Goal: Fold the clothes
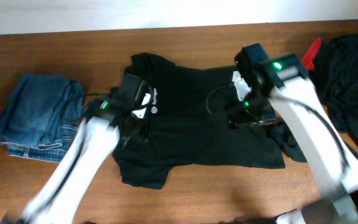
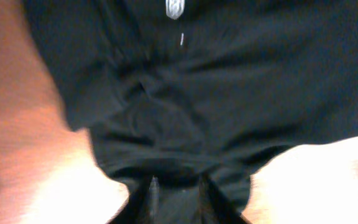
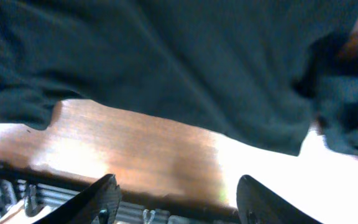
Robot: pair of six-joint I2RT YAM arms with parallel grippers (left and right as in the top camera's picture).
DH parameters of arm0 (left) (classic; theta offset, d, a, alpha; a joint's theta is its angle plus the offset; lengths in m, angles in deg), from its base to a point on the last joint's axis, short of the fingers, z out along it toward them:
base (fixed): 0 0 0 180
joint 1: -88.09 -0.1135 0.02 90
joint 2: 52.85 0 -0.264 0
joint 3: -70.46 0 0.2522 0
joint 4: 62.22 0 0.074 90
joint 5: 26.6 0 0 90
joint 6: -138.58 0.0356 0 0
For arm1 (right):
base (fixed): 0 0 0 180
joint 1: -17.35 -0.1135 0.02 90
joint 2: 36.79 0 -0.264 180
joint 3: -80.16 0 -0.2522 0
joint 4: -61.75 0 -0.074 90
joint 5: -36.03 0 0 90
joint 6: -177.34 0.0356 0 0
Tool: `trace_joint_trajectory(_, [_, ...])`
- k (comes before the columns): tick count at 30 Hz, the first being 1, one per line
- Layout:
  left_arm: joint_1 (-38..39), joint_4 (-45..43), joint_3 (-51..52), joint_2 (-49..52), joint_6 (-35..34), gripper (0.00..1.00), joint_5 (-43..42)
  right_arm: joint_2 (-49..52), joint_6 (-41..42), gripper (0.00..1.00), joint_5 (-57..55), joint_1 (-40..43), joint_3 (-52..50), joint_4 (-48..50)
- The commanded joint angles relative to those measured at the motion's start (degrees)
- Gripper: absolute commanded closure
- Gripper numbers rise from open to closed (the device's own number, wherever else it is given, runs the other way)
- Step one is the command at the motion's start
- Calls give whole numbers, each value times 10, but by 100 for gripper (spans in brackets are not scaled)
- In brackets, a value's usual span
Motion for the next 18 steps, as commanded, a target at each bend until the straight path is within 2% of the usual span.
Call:
trace_joint_trajectory(1, [17,-2,19,-99,-22,68,83,-118,45,30,-75,-10,-15,12])
trace_joint_trajectory(4, [15,-24,61,-139,-28,61,87,-178,97,21,-106,13,-64,44])
trace_joint_trajectory(8, [15,-63,125,-144,-42,55,82,-215,145,21,-111,85,-164,110])
trace_joint_trajectory(9, [15,-73,140,-142,-42,55,76,-215,157,30,-110,109,-194,129])
trace_joint_trajectory(10, [15,-99,173,-133,-43,54,58,-199,180,60,-86,174,-267,187])
trace_joint_trajectory(11, [15,-106,181,-130,-43,54,54,-191,180,71,-66,197,-287,209])
trace_joint_trajectory(15, [15,-119,192,-120,-43,55,40,-143,180,86,5,279,-338,288])
trace_joint_trajectory(18, [15,-128,192,-119,-43,55,40,-96,180,91,16,323,-350,320])
